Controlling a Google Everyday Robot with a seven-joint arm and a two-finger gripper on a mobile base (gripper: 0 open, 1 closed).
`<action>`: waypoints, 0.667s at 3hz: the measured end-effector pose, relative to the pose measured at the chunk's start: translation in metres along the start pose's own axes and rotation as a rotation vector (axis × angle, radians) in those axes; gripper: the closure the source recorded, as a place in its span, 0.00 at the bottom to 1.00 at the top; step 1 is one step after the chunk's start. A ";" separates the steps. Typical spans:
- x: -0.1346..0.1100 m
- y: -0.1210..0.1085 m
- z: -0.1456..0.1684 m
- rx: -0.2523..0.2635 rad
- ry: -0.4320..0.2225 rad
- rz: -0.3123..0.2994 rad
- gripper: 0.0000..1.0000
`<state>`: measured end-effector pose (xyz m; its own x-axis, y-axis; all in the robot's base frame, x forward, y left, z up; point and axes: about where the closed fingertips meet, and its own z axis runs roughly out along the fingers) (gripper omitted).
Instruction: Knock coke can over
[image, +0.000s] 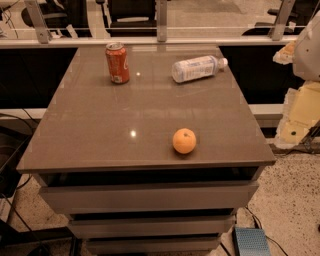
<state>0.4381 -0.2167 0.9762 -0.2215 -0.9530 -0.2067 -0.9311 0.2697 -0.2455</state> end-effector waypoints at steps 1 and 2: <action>0.000 0.000 0.000 0.000 0.000 0.000 0.00; -0.011 -0.007 0.008 0.003 -0.048 -0.007 0.00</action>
Offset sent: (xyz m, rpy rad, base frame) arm 0.0312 0.0247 -0.0163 0.1160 -0.0245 0.0489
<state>0.4495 -0.2071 0.9721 -0.2011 -0.9471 -0.2500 -0.9316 0.2638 -0.2499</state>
